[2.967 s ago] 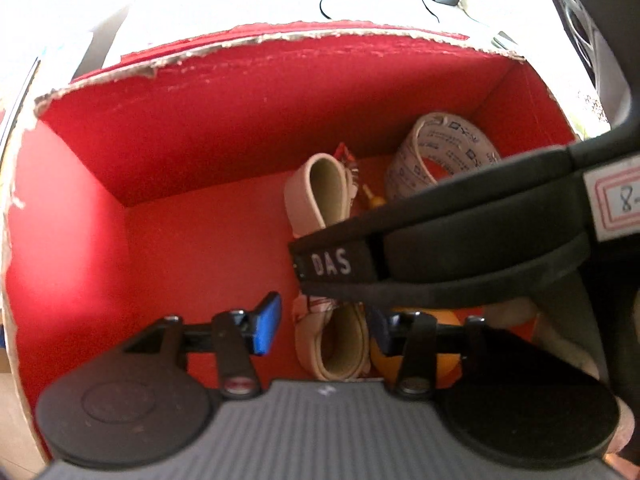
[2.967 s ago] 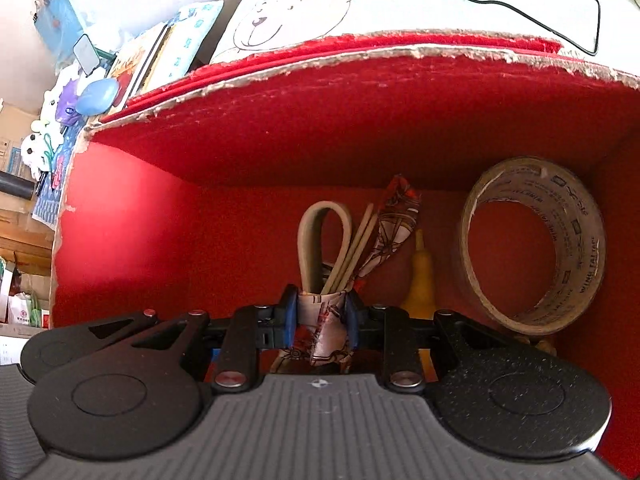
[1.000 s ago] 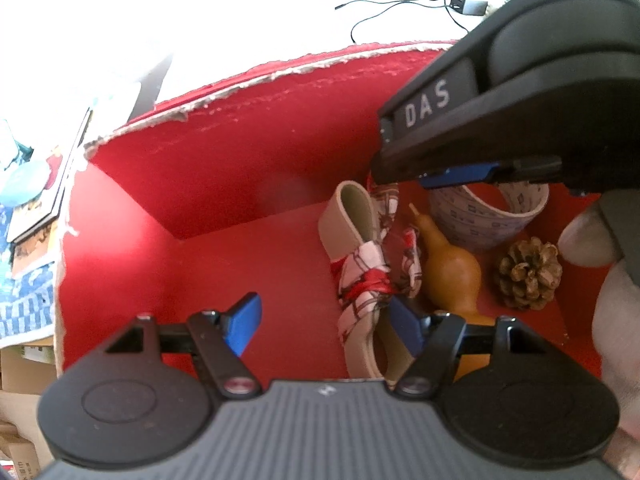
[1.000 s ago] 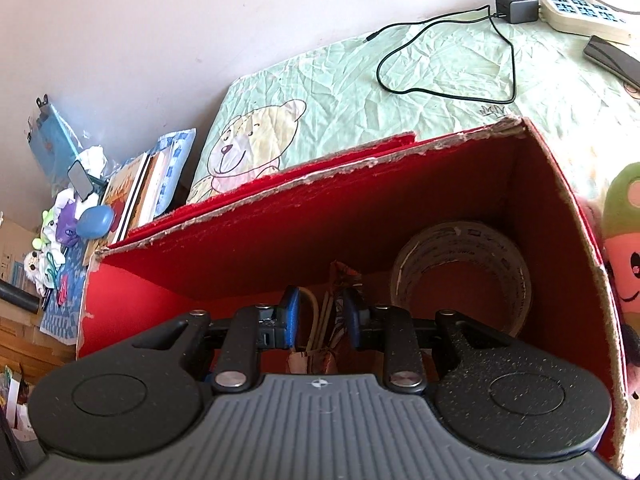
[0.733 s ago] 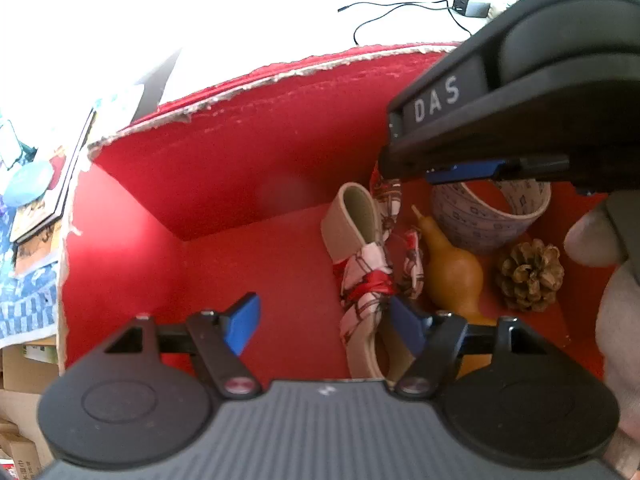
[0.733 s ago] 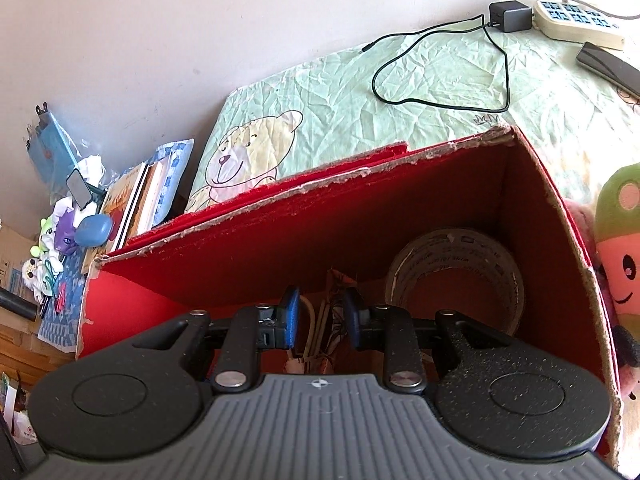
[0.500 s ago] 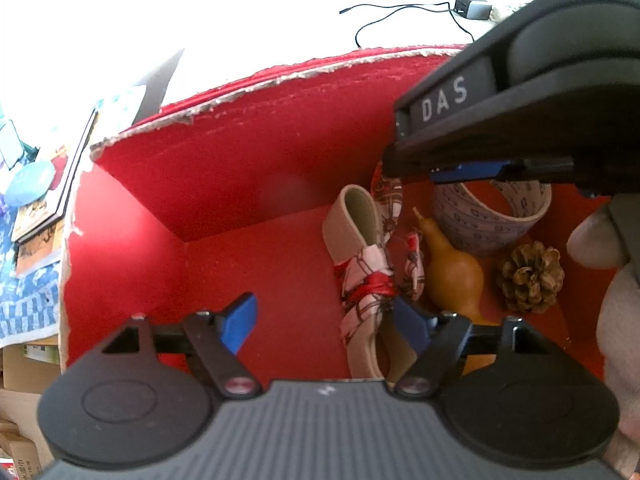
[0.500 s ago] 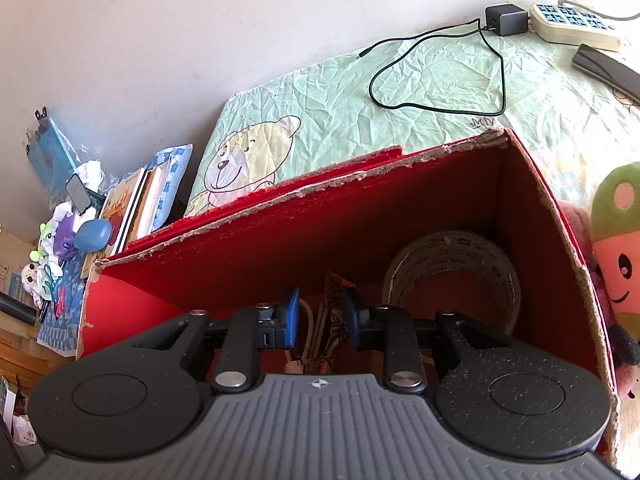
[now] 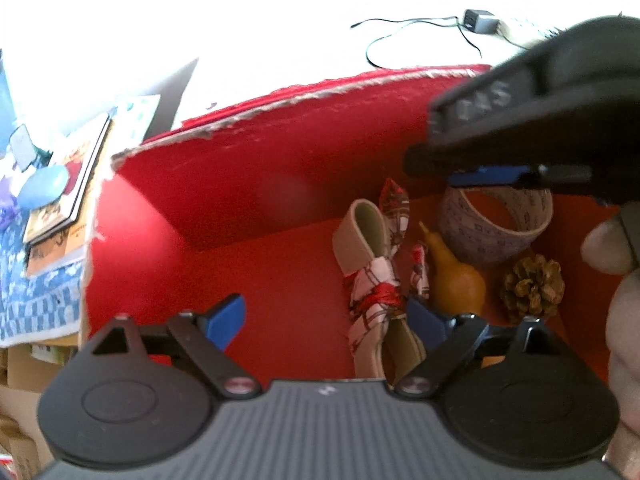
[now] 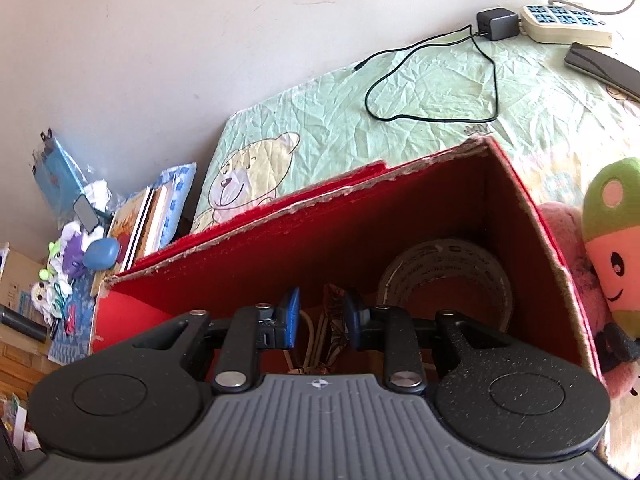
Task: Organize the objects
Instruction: 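Open the right gripper to release the shoe inside the box, then withdraw the right gripper from the box toward the small red gift box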
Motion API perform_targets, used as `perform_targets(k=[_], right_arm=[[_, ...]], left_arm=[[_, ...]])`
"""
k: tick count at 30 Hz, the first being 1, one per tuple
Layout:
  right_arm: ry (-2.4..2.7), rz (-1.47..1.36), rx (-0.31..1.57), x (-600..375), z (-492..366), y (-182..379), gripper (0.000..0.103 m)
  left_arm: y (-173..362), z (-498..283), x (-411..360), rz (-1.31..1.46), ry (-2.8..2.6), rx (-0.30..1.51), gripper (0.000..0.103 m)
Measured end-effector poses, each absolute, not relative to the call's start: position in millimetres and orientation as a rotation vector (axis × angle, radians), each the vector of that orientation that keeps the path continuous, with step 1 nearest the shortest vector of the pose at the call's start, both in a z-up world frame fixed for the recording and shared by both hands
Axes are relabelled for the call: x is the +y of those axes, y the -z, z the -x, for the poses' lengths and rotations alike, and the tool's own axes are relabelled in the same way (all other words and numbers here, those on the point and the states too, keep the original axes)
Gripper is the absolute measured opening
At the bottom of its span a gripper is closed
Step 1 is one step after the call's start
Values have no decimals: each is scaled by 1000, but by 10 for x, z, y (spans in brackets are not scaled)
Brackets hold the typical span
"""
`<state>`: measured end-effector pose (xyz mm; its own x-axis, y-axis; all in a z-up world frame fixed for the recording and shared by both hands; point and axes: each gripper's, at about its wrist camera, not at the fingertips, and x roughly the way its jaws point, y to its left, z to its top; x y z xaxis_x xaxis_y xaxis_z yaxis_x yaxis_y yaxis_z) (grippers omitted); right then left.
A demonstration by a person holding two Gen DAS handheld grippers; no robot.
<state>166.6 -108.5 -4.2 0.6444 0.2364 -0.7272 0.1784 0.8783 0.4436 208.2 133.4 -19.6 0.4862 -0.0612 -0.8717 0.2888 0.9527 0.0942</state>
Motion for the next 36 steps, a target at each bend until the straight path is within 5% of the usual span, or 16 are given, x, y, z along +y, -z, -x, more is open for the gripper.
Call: perform_targets(k=[6, 14, 36], right_arm=[[-25, -469, 818, -1120, -1490, -75, 28], [-63, -465, 747, -1143, -1206, -257, 33], [-236, -403, 698, -1201, -487, -513, 35]], left_arm=[[7, -1733, 1853, -219, 172, 993, 89], [-171, -1422, 688, -192, 131, 974, 89], [-553, -684, 507, -171, -21, 927, 93]])
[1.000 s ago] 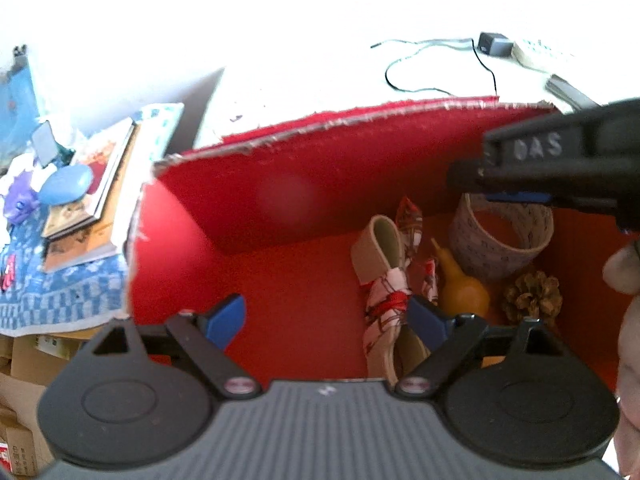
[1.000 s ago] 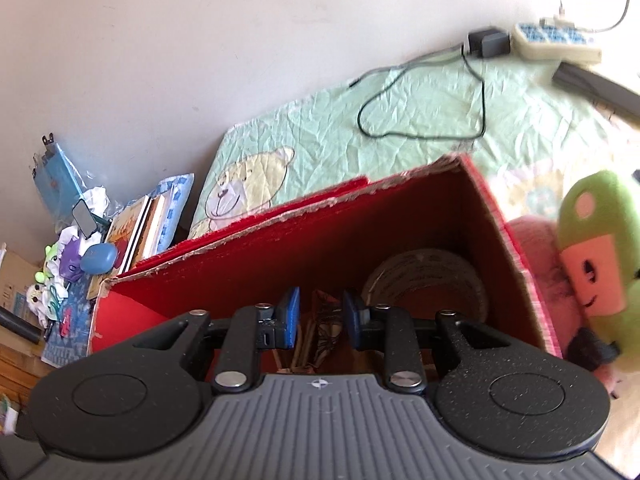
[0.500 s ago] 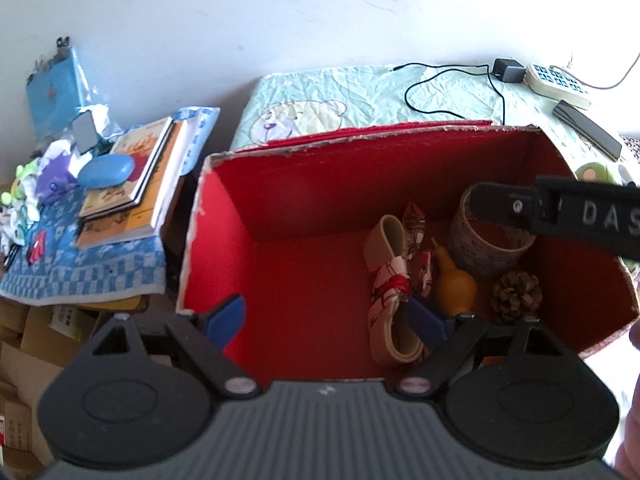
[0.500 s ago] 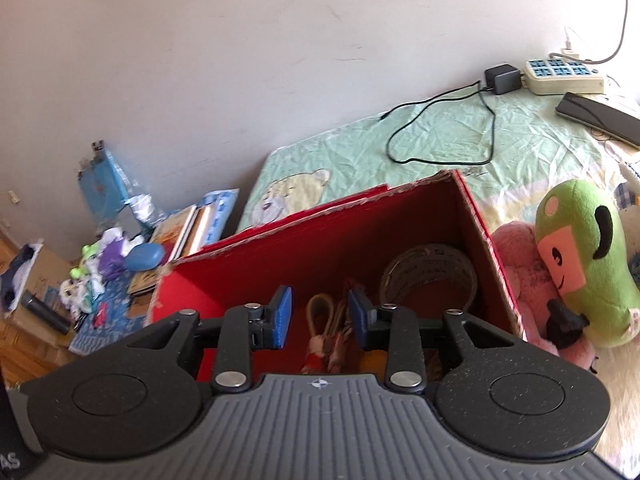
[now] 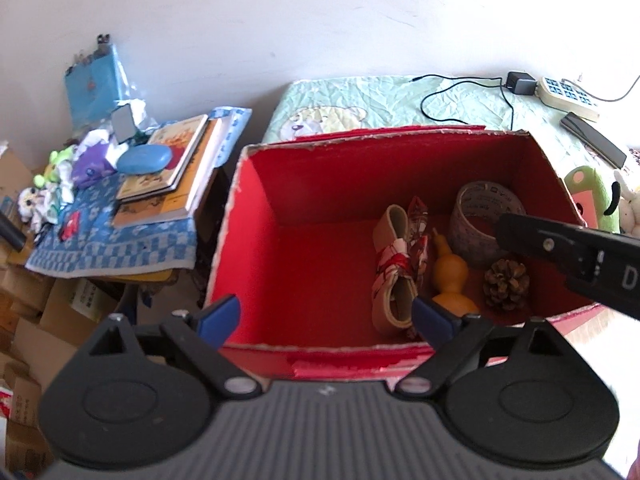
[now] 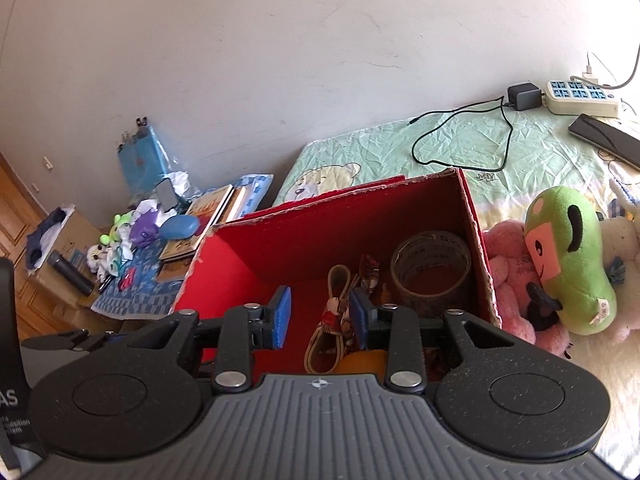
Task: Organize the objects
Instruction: 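Withdraw the right gripper from the box toward the small red gift box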
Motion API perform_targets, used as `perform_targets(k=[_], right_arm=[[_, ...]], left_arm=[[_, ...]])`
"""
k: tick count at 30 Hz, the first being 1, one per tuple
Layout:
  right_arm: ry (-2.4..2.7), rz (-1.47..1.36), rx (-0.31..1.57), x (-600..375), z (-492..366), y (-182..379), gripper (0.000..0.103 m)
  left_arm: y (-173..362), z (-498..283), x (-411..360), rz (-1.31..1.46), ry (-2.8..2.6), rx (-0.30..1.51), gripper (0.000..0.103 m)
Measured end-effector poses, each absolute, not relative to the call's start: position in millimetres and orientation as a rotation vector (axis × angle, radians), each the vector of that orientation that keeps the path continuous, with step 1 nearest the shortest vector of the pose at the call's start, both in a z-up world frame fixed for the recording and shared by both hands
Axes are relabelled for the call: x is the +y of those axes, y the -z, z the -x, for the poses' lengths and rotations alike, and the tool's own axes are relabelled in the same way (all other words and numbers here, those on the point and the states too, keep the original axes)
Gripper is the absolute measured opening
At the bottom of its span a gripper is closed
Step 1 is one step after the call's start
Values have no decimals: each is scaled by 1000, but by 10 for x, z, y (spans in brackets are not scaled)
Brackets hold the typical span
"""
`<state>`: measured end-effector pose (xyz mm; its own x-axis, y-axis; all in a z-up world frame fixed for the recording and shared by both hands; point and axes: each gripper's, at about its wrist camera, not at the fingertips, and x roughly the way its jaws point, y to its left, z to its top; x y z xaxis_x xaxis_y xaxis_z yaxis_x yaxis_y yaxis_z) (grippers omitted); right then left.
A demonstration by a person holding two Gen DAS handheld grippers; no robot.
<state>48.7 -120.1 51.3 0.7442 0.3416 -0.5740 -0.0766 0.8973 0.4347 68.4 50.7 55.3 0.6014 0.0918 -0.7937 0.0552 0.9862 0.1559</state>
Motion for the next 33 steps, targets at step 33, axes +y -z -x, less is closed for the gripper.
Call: perform_targets(k=[33], right_arm=[[-374, -502, 893, -1277, 39, -142, 49]], left_arm=[[-335, 28, 453, -218, -169, 1005, 100]])
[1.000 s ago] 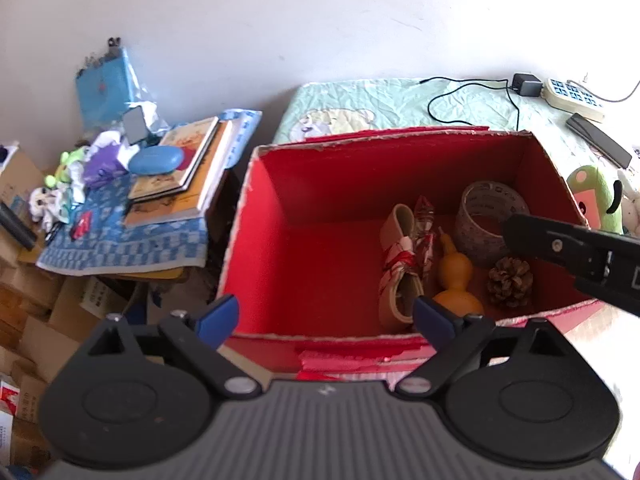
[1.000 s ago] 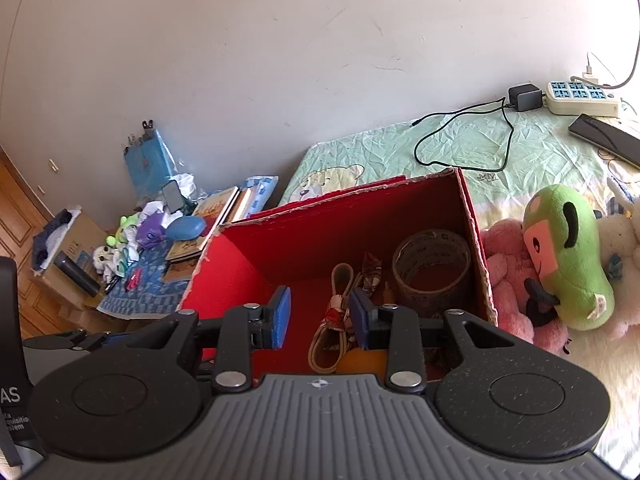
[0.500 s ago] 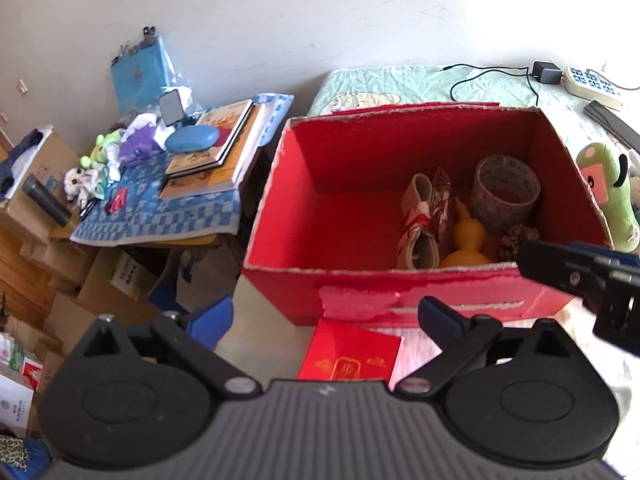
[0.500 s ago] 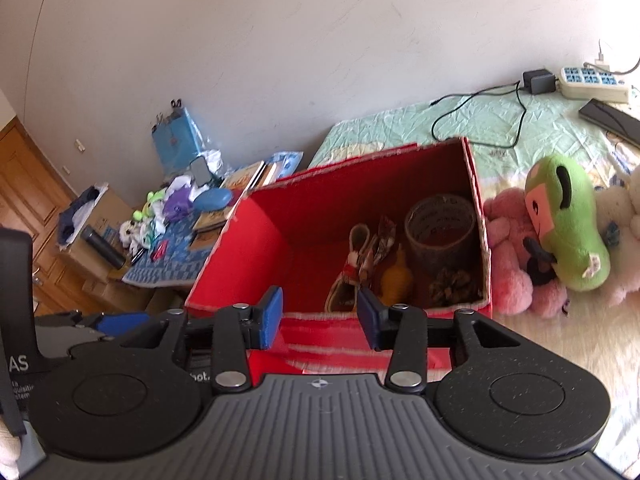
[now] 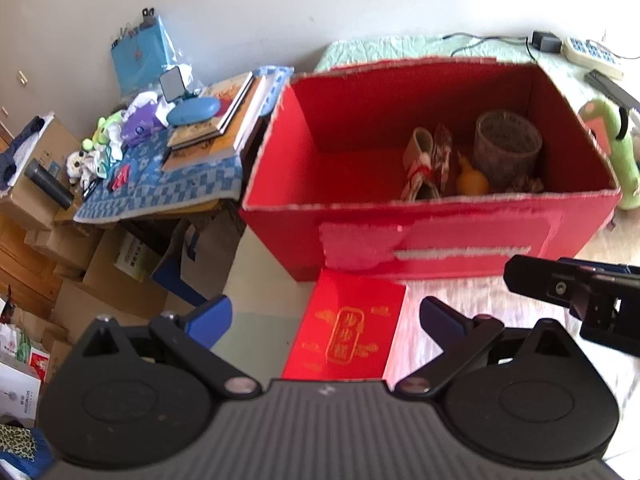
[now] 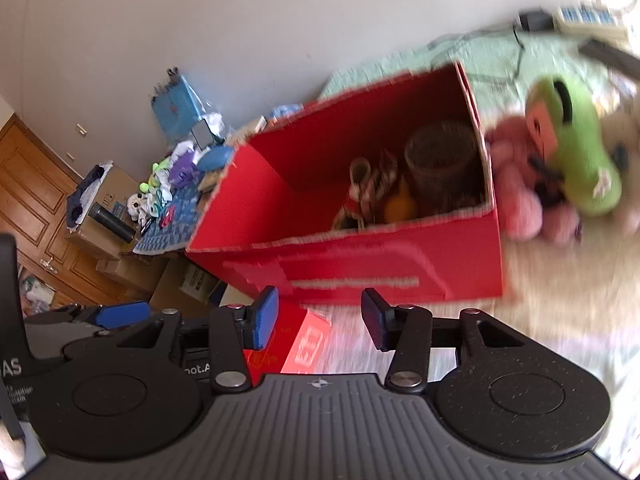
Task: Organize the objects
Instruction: 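Withdraw the right gripper from the box toward the small red gift box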
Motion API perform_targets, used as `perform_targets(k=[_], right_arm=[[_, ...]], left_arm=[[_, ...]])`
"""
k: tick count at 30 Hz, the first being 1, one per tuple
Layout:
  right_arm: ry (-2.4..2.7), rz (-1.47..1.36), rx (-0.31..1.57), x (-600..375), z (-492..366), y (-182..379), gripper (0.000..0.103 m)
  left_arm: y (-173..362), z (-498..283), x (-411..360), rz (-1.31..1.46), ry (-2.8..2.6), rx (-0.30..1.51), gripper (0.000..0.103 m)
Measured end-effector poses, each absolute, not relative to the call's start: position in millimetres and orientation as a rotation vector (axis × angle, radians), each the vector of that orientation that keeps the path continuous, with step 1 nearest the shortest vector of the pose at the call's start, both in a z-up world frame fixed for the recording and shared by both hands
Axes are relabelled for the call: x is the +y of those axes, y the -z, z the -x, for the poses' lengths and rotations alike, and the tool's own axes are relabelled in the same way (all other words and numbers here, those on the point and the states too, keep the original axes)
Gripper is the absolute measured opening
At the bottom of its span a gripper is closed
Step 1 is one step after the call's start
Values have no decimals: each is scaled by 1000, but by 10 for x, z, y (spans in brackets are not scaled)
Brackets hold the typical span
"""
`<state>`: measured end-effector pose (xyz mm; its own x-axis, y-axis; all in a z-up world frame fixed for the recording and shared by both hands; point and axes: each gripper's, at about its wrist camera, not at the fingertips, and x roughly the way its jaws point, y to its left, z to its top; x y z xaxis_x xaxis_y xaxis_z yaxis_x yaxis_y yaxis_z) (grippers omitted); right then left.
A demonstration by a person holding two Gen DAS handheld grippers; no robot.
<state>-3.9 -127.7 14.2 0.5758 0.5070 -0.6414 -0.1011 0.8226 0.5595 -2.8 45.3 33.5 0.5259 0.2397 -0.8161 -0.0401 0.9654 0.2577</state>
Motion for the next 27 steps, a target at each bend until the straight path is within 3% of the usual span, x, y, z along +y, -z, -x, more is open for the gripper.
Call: perform_targets(k=[27], right_arm=[[-367, -693, 1130, -1028, -168, 306, 50]], left_arm=[[213, 68, 932, -106, -48, 1148, 100]])
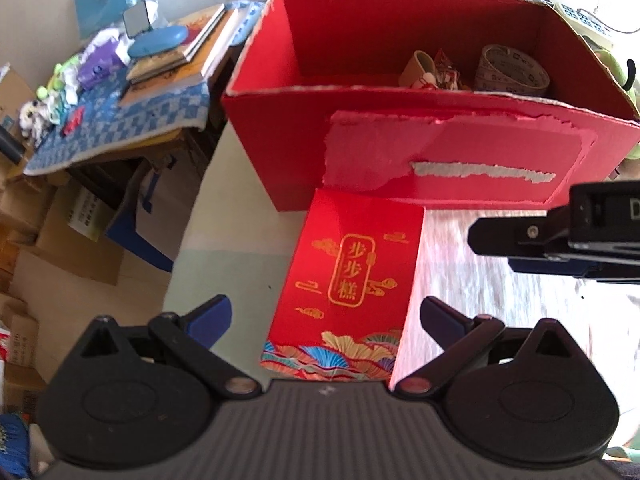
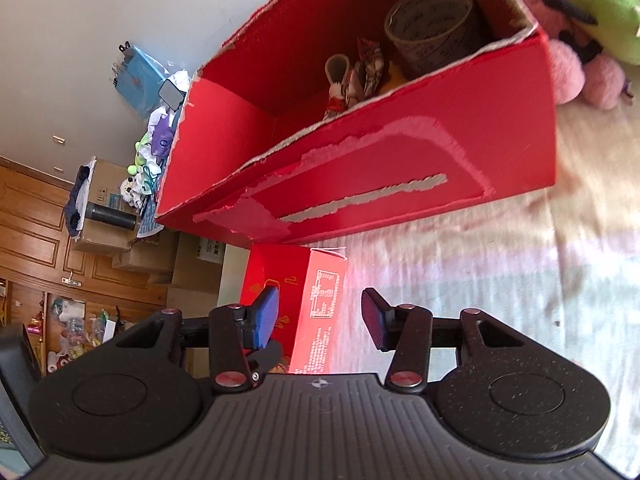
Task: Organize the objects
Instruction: 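Withdraw the right gripper from the box toward the small red gift box, then close the right gripper around the small red gift box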
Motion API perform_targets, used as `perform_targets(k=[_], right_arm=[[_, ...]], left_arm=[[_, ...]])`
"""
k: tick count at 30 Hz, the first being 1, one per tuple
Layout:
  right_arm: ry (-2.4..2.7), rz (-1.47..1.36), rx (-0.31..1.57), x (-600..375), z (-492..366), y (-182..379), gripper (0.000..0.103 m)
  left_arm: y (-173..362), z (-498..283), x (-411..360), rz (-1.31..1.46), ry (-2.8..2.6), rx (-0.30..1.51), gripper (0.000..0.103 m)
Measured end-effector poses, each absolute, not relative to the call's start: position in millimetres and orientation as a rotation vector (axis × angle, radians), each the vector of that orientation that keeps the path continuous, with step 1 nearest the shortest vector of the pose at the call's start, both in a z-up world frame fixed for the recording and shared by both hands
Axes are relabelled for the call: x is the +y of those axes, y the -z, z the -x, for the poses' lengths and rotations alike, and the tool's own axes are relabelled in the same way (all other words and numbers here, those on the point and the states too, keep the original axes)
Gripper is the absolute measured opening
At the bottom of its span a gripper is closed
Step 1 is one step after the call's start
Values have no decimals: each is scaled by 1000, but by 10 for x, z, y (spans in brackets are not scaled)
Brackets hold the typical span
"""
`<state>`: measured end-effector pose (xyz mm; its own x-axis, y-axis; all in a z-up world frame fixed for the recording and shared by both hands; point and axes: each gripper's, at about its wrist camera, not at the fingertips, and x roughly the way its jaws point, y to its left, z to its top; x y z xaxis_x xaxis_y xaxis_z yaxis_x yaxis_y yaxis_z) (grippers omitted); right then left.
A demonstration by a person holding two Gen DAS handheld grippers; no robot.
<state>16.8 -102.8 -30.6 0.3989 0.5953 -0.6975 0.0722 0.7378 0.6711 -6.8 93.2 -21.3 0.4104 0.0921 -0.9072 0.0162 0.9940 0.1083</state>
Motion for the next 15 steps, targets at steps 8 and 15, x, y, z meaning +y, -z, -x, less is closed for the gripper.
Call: perform_targets(k=[8, 15], right_arm=[[-390, -704, 1175, -855, -250, 387, 50], [-401, -714, 1199, -764, -310, 421, 51]], left_arm=[[334, 60, 1044, -46, 21, 1167, 101], [431, 43, 1137, 5, 72, 1167, 101]])
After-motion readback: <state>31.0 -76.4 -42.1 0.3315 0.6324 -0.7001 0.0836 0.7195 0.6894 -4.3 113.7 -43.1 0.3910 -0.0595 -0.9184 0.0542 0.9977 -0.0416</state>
